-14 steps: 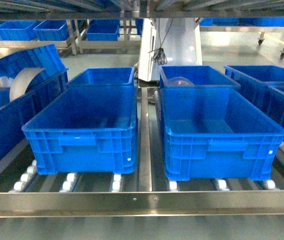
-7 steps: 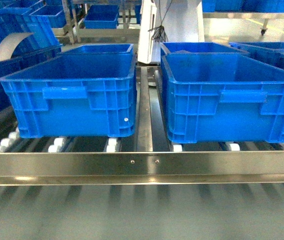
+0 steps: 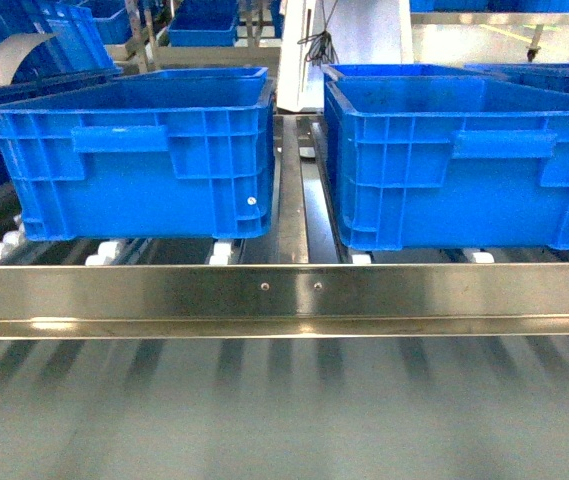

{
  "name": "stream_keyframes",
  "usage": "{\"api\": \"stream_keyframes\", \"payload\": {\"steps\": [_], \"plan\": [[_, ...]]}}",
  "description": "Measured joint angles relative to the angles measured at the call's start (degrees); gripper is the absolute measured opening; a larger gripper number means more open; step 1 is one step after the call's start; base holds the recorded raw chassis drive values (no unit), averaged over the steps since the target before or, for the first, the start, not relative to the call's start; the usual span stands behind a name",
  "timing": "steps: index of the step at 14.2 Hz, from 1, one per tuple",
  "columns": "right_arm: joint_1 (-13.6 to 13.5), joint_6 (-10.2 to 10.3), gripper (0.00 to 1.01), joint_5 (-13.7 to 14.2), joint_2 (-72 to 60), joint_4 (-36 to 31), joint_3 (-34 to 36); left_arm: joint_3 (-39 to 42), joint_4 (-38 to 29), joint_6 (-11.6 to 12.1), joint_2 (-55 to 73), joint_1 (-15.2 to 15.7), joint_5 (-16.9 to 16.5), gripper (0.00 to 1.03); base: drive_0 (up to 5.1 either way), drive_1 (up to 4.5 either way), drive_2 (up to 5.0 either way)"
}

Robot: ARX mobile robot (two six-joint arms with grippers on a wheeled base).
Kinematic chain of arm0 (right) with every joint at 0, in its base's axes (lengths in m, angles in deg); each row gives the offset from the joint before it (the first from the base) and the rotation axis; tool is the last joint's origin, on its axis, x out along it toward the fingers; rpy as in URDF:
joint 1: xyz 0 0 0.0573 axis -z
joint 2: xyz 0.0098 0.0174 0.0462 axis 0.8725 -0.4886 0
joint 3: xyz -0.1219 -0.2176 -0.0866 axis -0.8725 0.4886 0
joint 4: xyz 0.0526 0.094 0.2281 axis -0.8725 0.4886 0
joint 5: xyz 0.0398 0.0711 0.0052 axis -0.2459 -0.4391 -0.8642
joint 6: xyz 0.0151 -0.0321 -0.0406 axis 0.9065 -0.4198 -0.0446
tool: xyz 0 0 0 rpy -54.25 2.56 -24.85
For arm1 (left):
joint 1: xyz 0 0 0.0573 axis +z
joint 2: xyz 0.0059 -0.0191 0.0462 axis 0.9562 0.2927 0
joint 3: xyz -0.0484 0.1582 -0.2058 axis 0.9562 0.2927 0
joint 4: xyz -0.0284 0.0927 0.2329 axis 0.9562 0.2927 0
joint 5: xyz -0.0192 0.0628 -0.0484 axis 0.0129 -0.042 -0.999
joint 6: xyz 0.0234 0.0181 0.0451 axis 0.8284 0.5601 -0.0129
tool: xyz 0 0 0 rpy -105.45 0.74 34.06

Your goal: Sort blue parts and orange caps into right shelf containers

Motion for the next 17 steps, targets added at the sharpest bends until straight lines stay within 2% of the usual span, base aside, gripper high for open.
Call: {"api": "stream_keyframes", "payload": {"steps": [7,17], "plan": [[0.0,0.0,0.42,0.0,0.0,0.0,0.0,0.0,0.0,0.0,0.0,0.0,0.0,0.43,0.0,0.0,0.0],[0.0,0.0,0.42,0.0,0.0,-0.2,0.0,0.0,0.0,0.0,0.0,0.0,0.1,0.43,0.0,4.33,-4.3]]}}
